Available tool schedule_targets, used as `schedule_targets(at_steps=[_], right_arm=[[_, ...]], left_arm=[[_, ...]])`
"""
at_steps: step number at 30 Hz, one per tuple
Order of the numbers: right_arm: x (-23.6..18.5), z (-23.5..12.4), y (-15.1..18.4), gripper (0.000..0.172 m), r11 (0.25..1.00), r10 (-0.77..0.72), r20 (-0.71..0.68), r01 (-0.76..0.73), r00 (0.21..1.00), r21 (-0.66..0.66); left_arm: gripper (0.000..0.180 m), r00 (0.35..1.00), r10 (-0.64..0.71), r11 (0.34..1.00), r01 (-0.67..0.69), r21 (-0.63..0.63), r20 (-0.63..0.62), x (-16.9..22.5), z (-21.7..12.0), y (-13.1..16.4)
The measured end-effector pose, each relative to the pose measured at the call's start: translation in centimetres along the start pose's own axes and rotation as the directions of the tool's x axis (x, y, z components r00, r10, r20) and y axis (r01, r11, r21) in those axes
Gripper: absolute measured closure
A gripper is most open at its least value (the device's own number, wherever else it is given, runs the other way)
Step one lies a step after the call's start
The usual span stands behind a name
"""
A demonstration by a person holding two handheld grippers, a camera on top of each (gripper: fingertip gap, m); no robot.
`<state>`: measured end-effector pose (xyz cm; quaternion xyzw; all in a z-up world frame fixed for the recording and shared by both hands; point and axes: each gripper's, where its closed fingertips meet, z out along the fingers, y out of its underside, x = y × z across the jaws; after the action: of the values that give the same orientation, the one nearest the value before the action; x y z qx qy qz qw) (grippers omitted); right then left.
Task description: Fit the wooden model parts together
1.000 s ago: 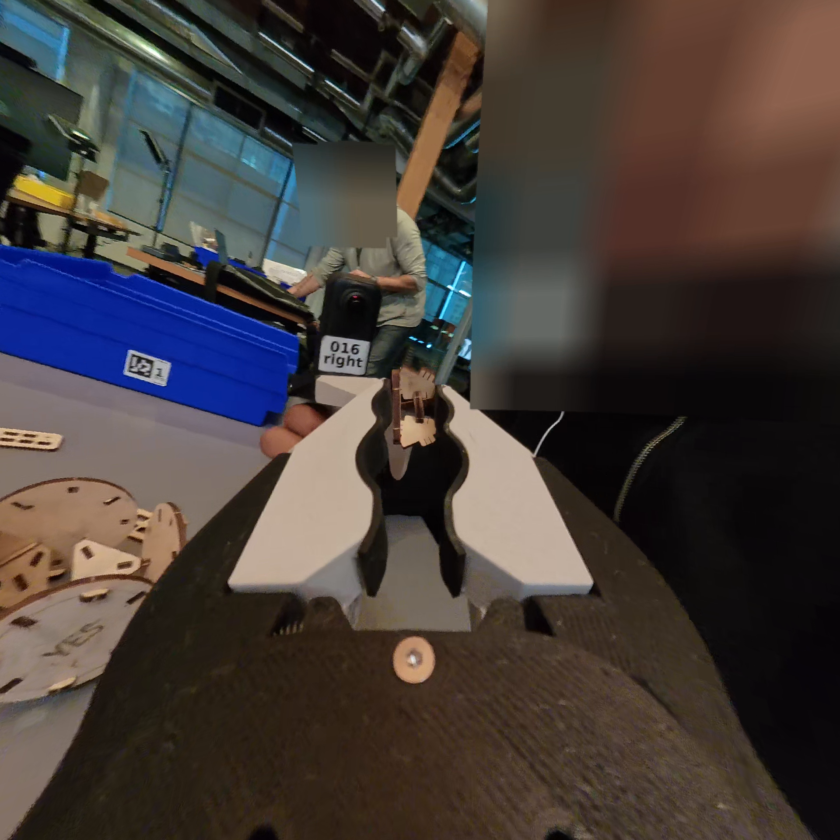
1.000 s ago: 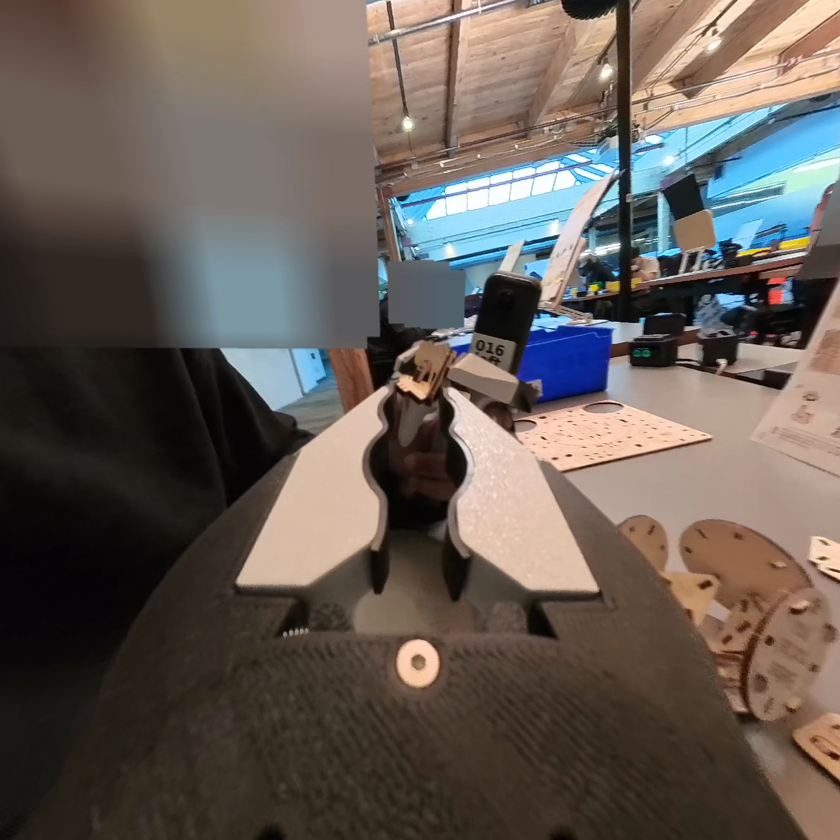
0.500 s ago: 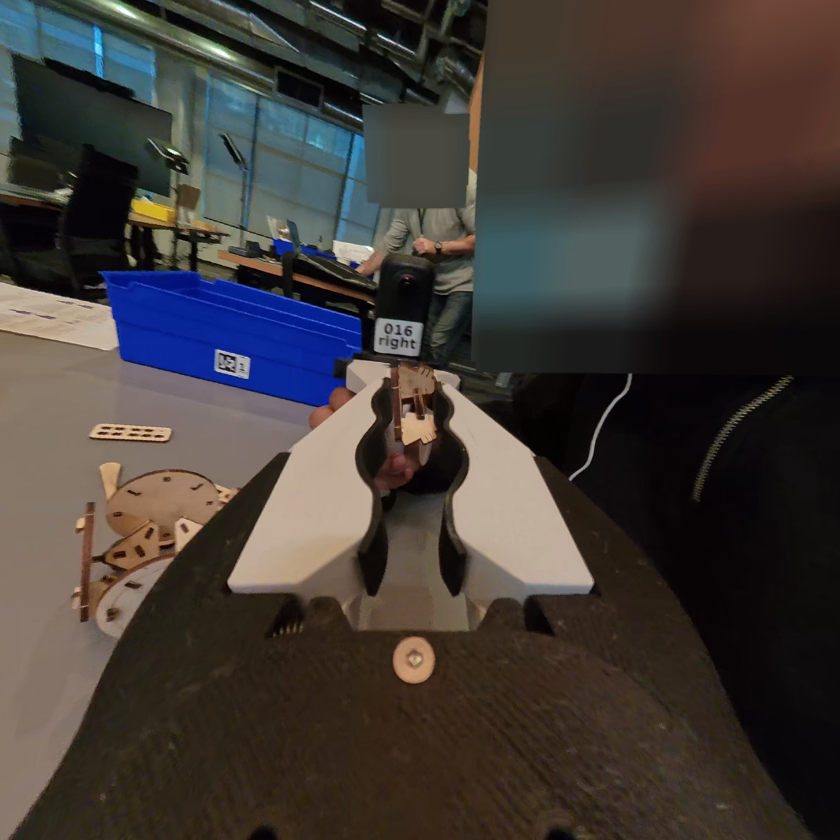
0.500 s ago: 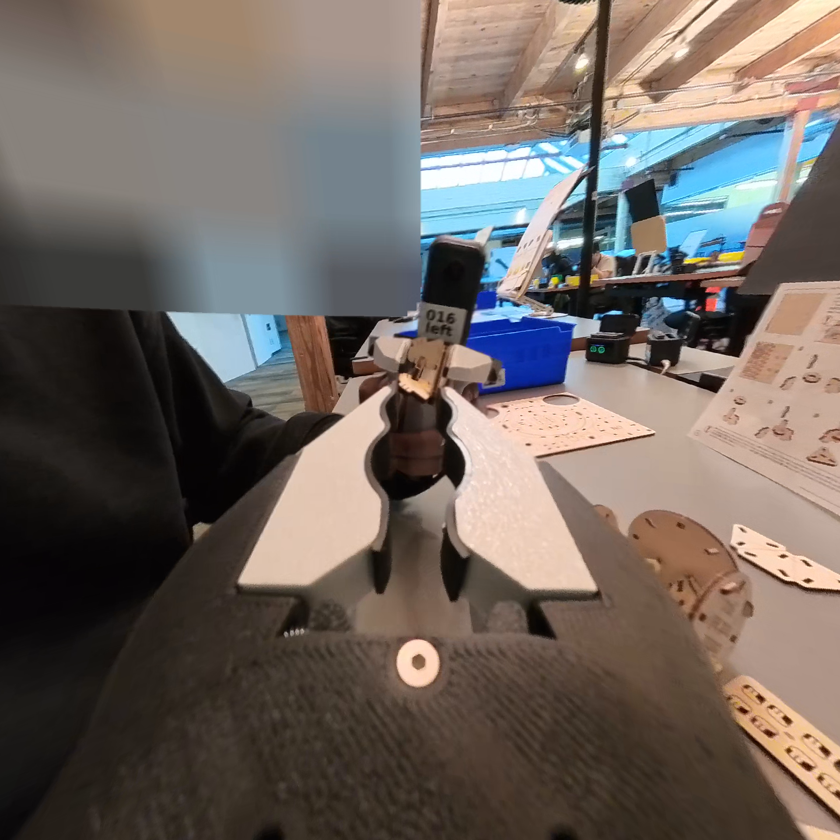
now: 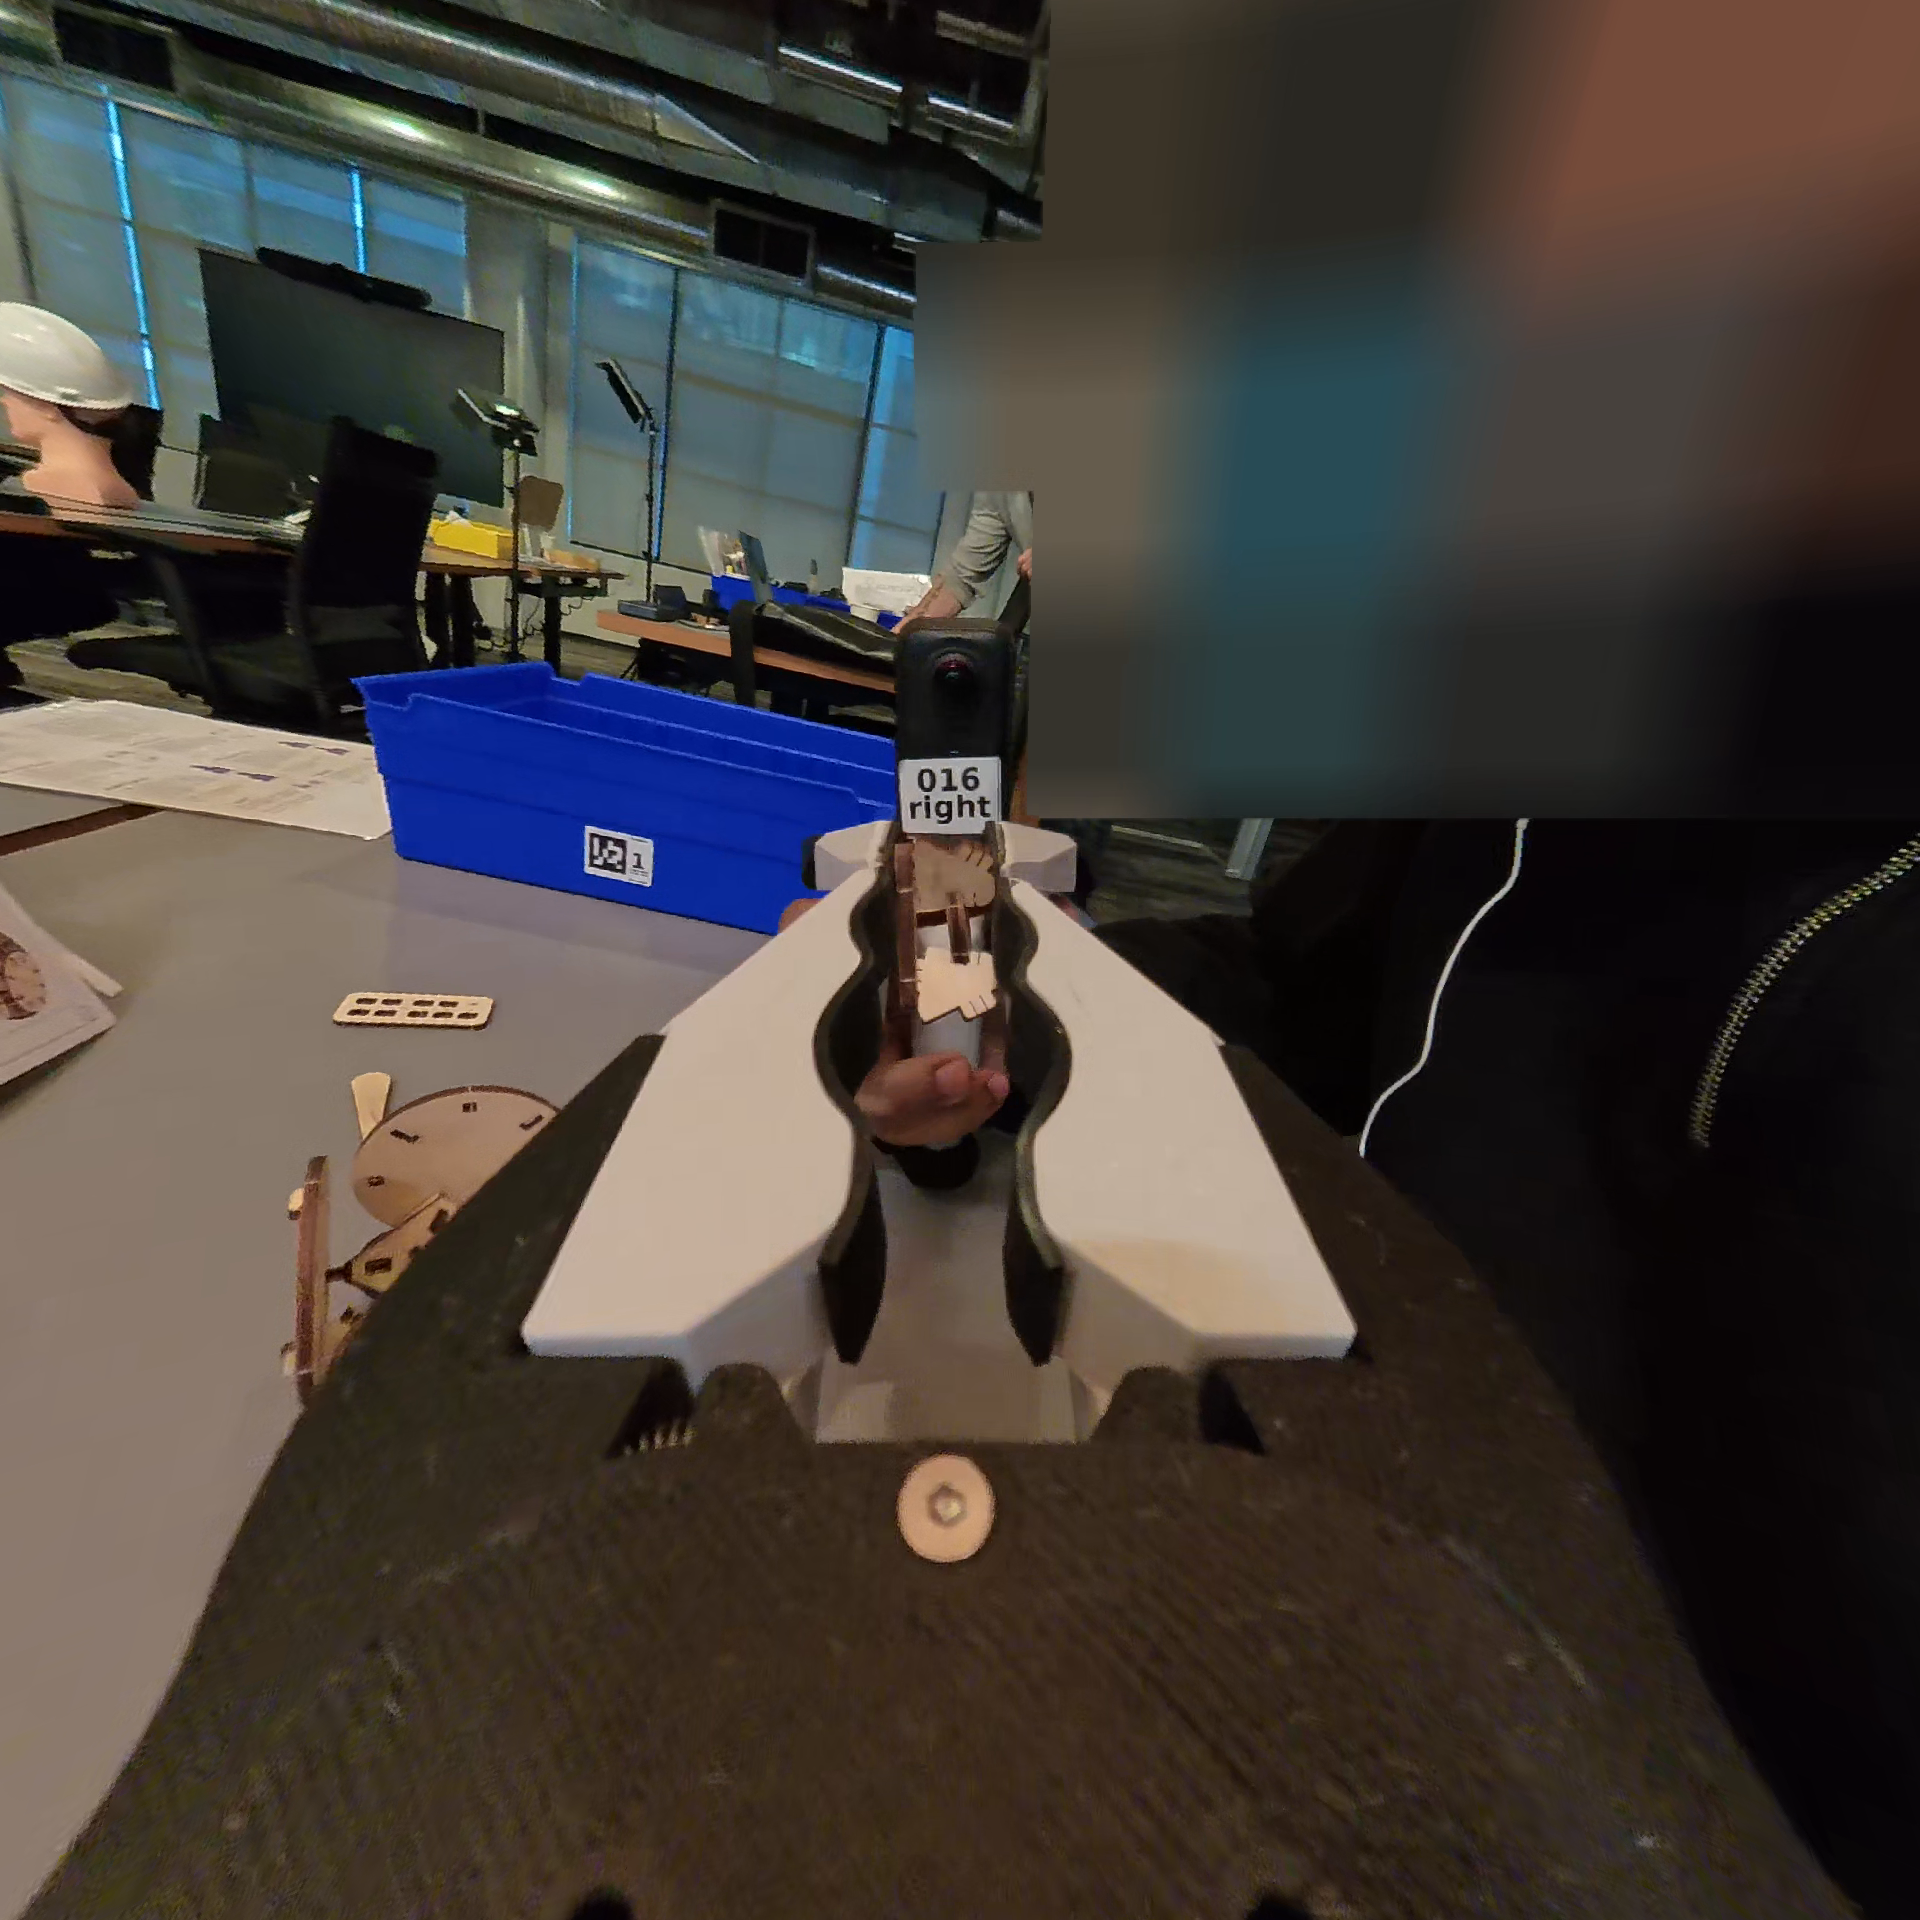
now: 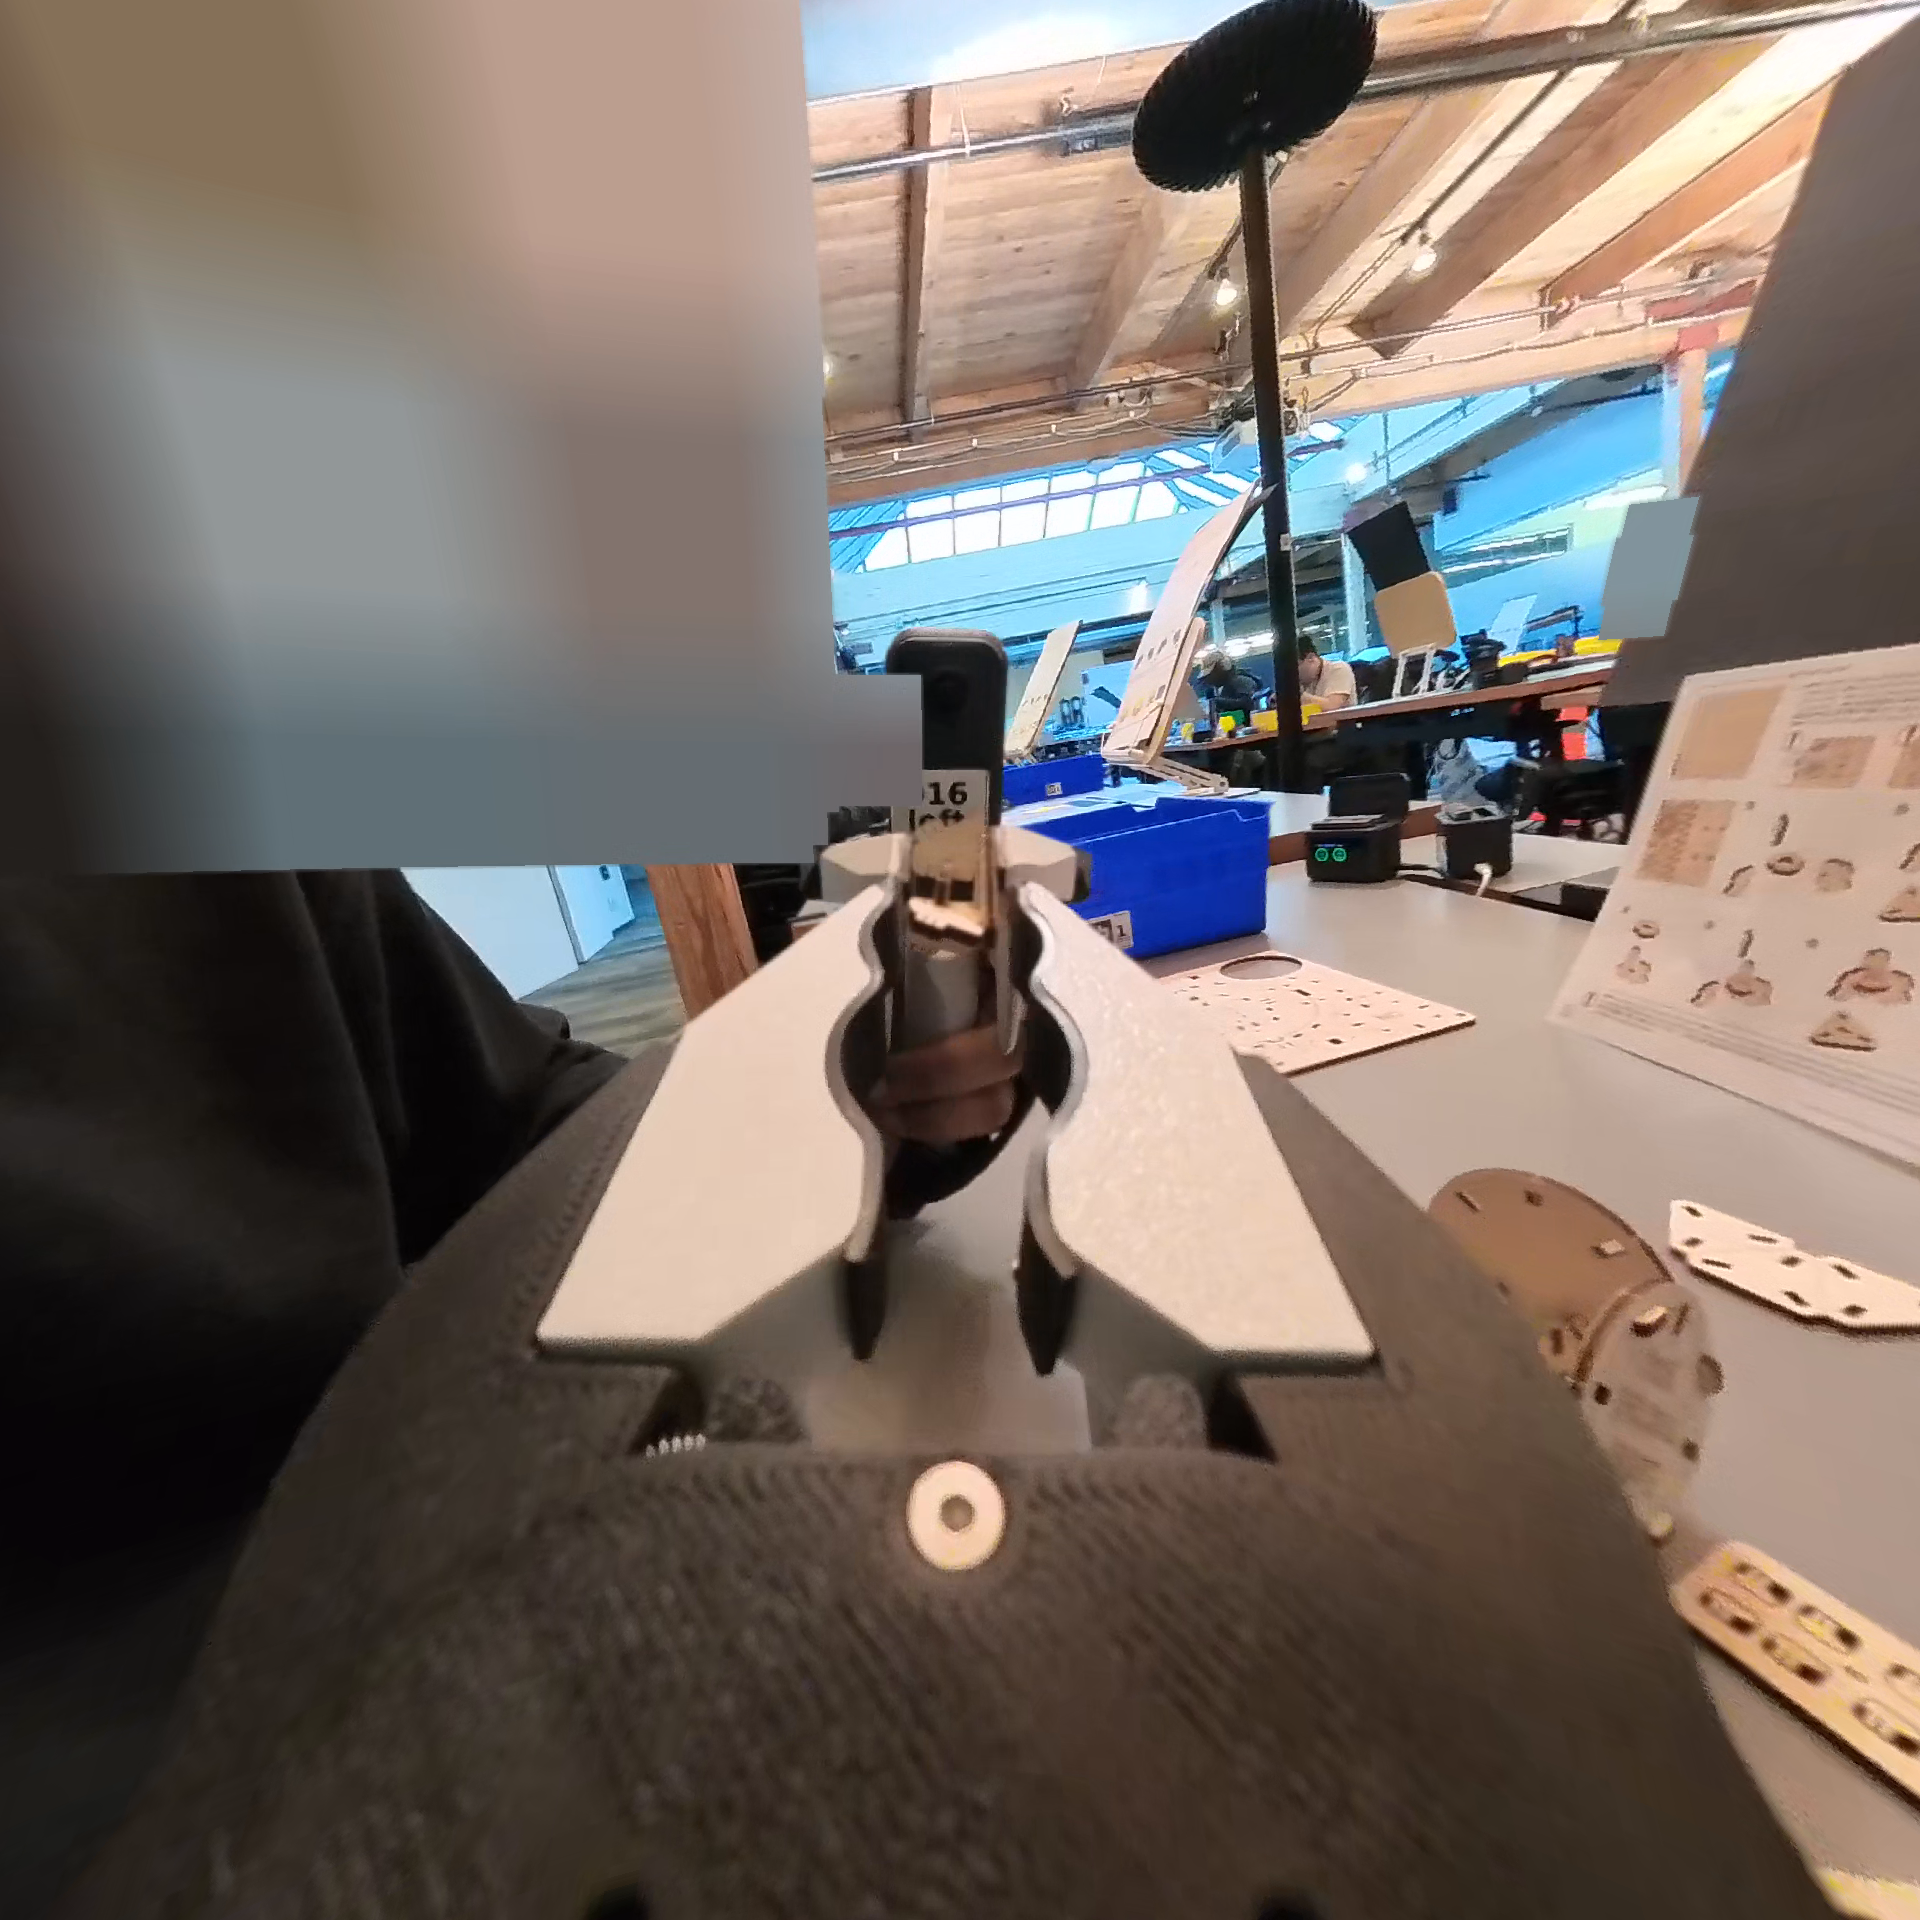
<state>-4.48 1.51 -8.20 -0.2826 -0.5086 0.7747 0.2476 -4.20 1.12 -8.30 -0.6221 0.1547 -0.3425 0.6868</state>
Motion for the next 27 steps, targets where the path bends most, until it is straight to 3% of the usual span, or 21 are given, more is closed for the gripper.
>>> schedule_targets(at_steps=[27], right_arm=[[-1.2, 0.5, 0.4, 0.157, 0.993, -0.092, 0.068, 0.097, 0.993, -0.071]], left_arm=[[0.167, 1.000, 0.016, 0.999, -0.017, -0.030, -0.025, 1.3, 0.5, 0.4]])
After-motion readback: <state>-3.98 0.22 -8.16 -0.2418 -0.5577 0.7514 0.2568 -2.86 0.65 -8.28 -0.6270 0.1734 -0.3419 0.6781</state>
